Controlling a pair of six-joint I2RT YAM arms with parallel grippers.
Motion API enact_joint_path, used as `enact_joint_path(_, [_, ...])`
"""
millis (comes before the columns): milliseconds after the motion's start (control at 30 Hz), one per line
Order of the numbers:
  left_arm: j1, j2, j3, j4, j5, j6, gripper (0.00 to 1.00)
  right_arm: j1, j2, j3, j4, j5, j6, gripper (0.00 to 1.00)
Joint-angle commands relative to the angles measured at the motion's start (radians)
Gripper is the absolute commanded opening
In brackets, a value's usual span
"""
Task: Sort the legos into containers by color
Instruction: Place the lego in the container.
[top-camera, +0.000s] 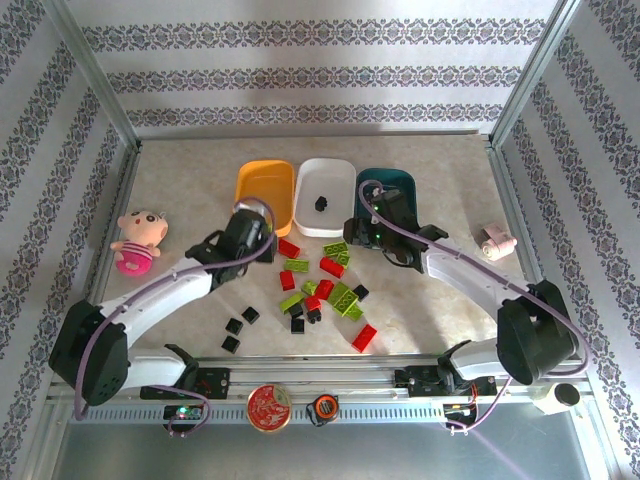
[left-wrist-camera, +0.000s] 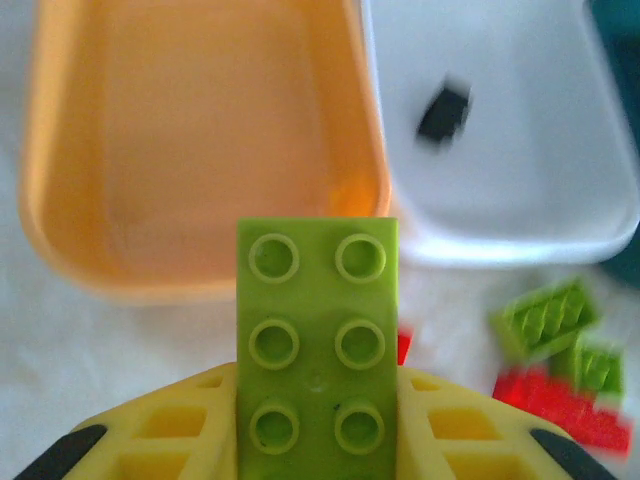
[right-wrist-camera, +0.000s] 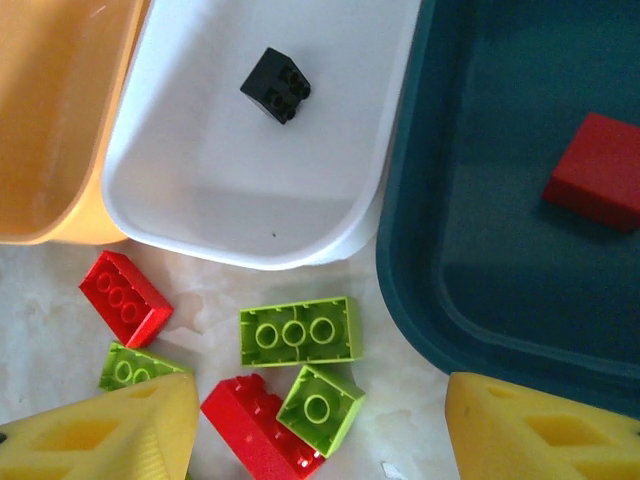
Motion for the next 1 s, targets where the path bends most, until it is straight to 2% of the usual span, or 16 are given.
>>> enact_joint_path(0, [0.086,0.103,0.09,0.058,0.037,0.022,0.25,-0.012,-0.038,-0.05,0.008,0.018,0.017,0.67])
enact_joint_path(267, [0.208,0.412,0.306,0.081,0.115,-0.021,0.27,-0.002,-0.113,-0.164,0.002,-0.004,0.018,0.68])
enact_joint_path(433, [0.212,0.498,0.401,0.051,0.125,-0.019,0.41,0.007,-0.175,-0.222,-0.005,-0.045,0.005,0.71])
enact_joint_path(500, [0.212,0.502,0.413,0.043,0.135,-0.022,0.52,0.011,-0.194,-0.236,-0.007,-0.067,0.0,0.71])
enact_joint_path(633, [0.211,0.423,0.355,0.079,0.186,-0.051,0.7,0.042,-0.211,-0.25,-0.01,-0.116,-0.017,0.71])
enact_joint_path(767, [0.185,0.27,0.224,0.138,0.243,-0.08,0.77,0.103,-0.199,-0.25,-0.05,-0.128,-0.039,0.72])
enact_joint_path(900, [0.119,0.085,0.062,0.158,0.261,-0.092,0.83,0.176,-0.19,-0.257,-0.168,-0.09,-0.04,0.72])
enact_joint_path(967, [0.091,0.002,-0.012,0.158,0.261,-0.099,0.92,0.221,-0.205,-0.268,-0.226,-0.063,-0.021,0.73])
